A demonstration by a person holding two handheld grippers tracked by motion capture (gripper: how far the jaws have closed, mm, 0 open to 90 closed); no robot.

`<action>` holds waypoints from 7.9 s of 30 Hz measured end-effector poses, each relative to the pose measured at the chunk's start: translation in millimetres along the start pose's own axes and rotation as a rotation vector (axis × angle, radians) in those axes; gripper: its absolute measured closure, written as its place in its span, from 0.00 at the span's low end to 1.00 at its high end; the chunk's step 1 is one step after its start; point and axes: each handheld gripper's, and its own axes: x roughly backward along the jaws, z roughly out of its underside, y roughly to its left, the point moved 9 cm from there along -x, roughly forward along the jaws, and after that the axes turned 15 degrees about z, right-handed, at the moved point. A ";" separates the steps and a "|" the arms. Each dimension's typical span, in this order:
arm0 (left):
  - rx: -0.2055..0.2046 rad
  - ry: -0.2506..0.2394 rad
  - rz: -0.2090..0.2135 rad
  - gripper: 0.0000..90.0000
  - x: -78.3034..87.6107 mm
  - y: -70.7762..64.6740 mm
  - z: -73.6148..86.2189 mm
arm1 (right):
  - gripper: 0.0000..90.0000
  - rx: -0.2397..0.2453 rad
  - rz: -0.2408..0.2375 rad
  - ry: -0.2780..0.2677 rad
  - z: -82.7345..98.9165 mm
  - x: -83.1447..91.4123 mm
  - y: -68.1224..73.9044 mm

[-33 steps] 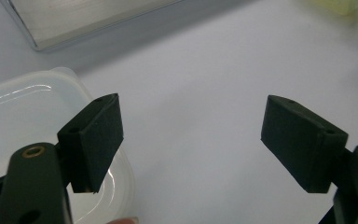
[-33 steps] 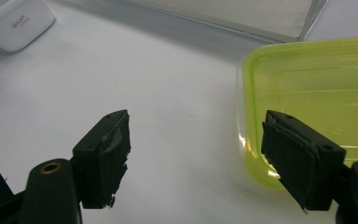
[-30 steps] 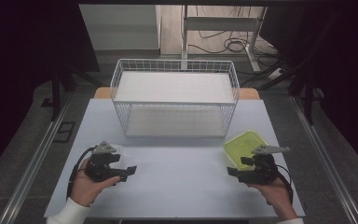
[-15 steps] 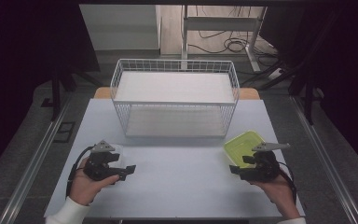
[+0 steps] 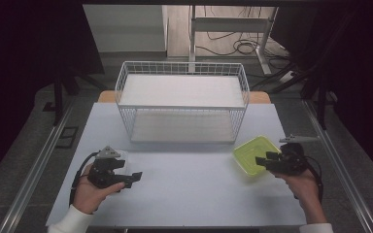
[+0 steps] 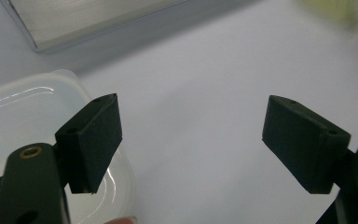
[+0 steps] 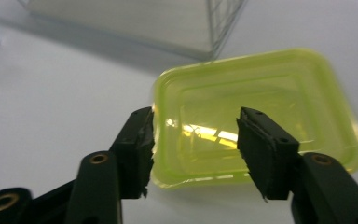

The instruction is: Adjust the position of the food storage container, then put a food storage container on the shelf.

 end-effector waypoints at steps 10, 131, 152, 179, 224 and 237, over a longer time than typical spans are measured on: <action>0.001 0.002 -0.001 0.22 -0.5 0.0 0.2 | 0.70 0.004 0.095 0.055 -14.6 -14.8 -37.4; -0.028 0.050 0.021 0.21 -11.6 -3.6 4.8 | 0.99 0.266 -0.251 0.203 42.5 -52.7 143.1; 0.000 0.024 0.036 0.21 -12.8 -6.5 3.8 | 0.83 0.288 -0.194 0.095 44.0 -34.7 152.5; 0.190 -0.078 0.216 0.29 -35.7 -27.8 4.6 | 0.41 0.017 -0.338 -0.005 30.7 -21.4 158.0; 0.382 -0.006 0.290 0.73 -74.4 -28.9 15.7 | 0.82 -0.195 -0.477 0.175 44.9 -58.3 175.5; 0.297 -0.112 0.336 0.86 -53.2 -40.9 0.3 | 0.88 -0.163 -0.520 0.031 27.0 -29.9 170.1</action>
